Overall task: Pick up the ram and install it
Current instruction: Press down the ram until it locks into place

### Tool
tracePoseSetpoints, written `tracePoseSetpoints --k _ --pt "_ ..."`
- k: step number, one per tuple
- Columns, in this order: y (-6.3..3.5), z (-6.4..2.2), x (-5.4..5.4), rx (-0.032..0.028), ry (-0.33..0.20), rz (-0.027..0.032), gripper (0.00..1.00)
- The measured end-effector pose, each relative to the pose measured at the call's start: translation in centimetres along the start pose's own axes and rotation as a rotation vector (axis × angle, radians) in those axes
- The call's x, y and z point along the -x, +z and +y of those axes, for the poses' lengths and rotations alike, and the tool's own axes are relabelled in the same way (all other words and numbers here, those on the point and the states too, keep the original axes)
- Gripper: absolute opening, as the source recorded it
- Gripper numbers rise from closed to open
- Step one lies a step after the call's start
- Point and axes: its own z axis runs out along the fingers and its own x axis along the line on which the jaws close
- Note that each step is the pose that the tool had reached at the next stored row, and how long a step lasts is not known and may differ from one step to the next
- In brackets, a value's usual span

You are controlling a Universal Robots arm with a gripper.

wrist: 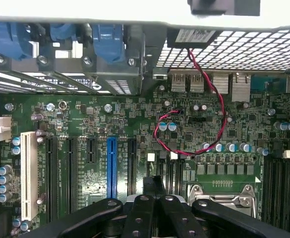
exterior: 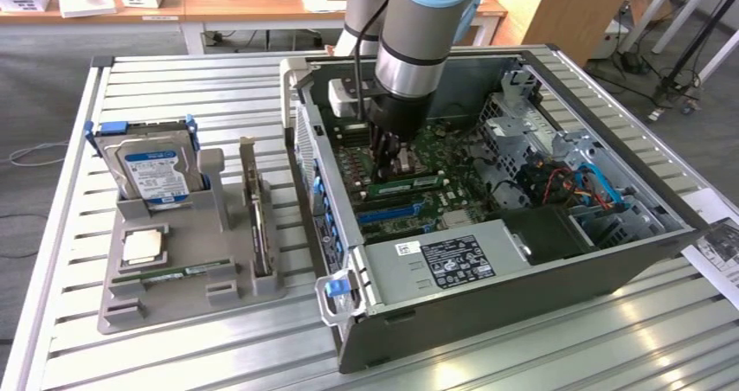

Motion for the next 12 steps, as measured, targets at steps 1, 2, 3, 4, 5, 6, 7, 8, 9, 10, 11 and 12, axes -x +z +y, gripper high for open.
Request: tracePoseSetpoints --k 1,2,3,4,5,6,7,8,9,10,11,12 --pt "-0.01 0.00 0.00 0.0001 0.000 0.0002 0.11" --pt "-0.01 0.00 0.00 0.0001 0.000 0.0002 0.11" --pt "0.00 0.00 0.00 0.0001 0.000 0.0001 0.11" --pt "0.05 0.00 0.00 0.0000 0.000 0.0000 0.11" --pt "0.13 -0.01 0.00 -0.0002 0.000 -0.0002 0.11" --pt "0.13 -0.01 0.00 0.0000 0.000 0.0000 0.11" --pt "0.13 0.00 0.00 0.0000 0.000 0.0000 0.11" --pt "0.12 -0.01 0.00 0.0000 0.000 0.0000 0.11" --pt "0.12 0.00 0.00 0.0000 0.000 0.0000 0.11" --pt "0.14 0.00 0.03 0.0001 0.000 0.0001 0.11" --pt "0.16 0.00 0.09 0.0000 0.000 -0.0001 0.11" --pt "0.18 0.00 0.15 0.0000 0.000 -0.0001 0.11"
